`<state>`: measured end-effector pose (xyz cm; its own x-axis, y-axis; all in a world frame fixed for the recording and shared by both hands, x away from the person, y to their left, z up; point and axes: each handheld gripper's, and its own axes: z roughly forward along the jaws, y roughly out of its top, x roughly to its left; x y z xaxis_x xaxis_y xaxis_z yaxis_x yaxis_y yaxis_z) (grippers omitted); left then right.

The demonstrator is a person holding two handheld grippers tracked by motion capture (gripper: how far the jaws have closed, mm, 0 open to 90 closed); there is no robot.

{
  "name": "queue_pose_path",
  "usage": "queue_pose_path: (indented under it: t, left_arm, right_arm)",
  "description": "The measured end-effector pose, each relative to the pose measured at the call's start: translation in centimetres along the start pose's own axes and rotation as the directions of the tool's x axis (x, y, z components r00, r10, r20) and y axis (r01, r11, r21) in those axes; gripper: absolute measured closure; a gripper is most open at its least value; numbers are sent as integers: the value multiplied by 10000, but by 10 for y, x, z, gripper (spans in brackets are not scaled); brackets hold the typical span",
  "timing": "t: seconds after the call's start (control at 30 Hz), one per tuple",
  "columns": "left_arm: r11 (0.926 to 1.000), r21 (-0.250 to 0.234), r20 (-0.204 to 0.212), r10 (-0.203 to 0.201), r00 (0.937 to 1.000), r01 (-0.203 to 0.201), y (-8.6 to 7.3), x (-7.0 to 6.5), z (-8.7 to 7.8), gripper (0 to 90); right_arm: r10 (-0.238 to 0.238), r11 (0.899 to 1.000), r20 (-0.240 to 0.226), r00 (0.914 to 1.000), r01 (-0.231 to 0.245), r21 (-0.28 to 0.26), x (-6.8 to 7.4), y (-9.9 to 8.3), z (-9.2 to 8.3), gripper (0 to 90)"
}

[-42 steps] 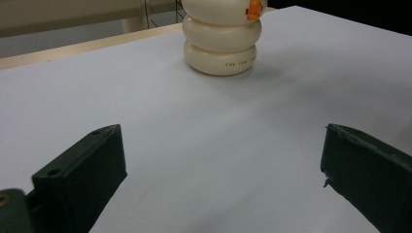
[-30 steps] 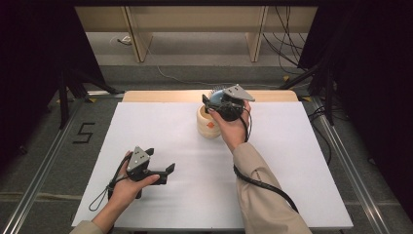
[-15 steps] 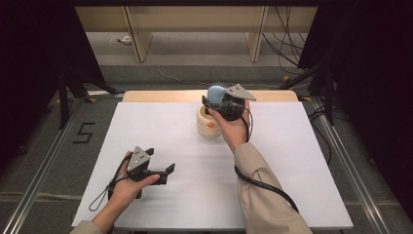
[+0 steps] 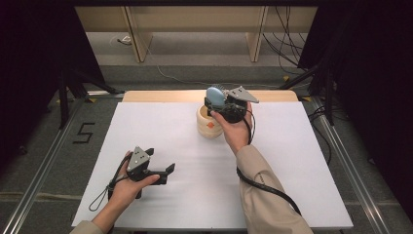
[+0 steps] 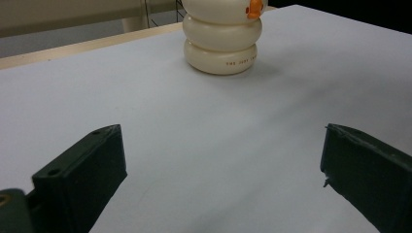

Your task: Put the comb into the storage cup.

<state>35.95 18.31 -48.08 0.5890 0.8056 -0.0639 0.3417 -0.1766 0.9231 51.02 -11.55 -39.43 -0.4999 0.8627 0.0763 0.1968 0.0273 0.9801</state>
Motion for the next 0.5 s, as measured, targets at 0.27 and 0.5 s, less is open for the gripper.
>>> queue_pose_path:
  t: [0.27,0.5]
  left_arm:
    - [10000,-23,-11,-16,10000,16,0,0,0,20]
    - [10000,-2,-6,-37,10000,37,0,0,0,20]
  right_arm:
    - [-175,9998,-21,9998,174,-71,1,5,-7,50]
    - [-213,9998,-32,9998,212,-13,0,4,-11,47]
